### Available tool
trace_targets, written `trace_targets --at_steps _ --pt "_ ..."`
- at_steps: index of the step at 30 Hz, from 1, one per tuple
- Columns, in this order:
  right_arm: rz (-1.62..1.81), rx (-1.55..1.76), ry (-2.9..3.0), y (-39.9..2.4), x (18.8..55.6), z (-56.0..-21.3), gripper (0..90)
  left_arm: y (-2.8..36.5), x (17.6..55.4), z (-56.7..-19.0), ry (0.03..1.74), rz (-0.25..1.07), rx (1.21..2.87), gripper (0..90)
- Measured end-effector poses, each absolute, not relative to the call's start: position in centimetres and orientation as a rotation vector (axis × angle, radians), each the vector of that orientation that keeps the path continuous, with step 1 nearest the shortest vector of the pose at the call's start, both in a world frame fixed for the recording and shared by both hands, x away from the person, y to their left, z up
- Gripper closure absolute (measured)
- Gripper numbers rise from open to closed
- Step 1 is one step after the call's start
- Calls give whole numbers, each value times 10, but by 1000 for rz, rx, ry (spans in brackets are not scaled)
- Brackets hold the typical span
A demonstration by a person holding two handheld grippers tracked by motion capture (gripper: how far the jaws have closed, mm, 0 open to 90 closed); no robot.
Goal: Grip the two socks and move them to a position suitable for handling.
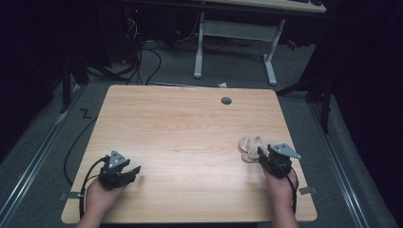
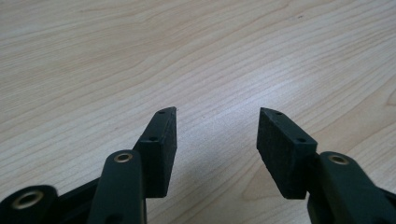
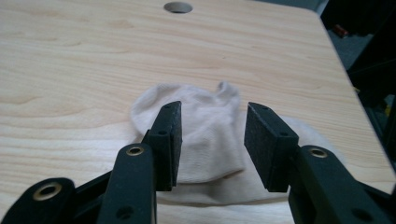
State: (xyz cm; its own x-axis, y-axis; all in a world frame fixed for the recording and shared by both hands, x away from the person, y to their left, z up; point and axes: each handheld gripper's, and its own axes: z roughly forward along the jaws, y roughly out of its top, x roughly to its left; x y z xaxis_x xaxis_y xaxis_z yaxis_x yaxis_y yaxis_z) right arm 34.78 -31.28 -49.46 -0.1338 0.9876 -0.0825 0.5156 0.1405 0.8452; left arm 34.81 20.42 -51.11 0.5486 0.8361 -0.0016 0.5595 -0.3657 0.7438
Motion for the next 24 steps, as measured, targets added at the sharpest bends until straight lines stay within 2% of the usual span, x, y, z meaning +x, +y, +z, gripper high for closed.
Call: trace_targets --at_steps 10,24 --pt "914 1443 1762 -313 340 -493 554 204 350 -505 1112 534 2002 488" --pt "948 1385 1820 -304 346 -481 563 212 342 -503 1097 547 2013 457"
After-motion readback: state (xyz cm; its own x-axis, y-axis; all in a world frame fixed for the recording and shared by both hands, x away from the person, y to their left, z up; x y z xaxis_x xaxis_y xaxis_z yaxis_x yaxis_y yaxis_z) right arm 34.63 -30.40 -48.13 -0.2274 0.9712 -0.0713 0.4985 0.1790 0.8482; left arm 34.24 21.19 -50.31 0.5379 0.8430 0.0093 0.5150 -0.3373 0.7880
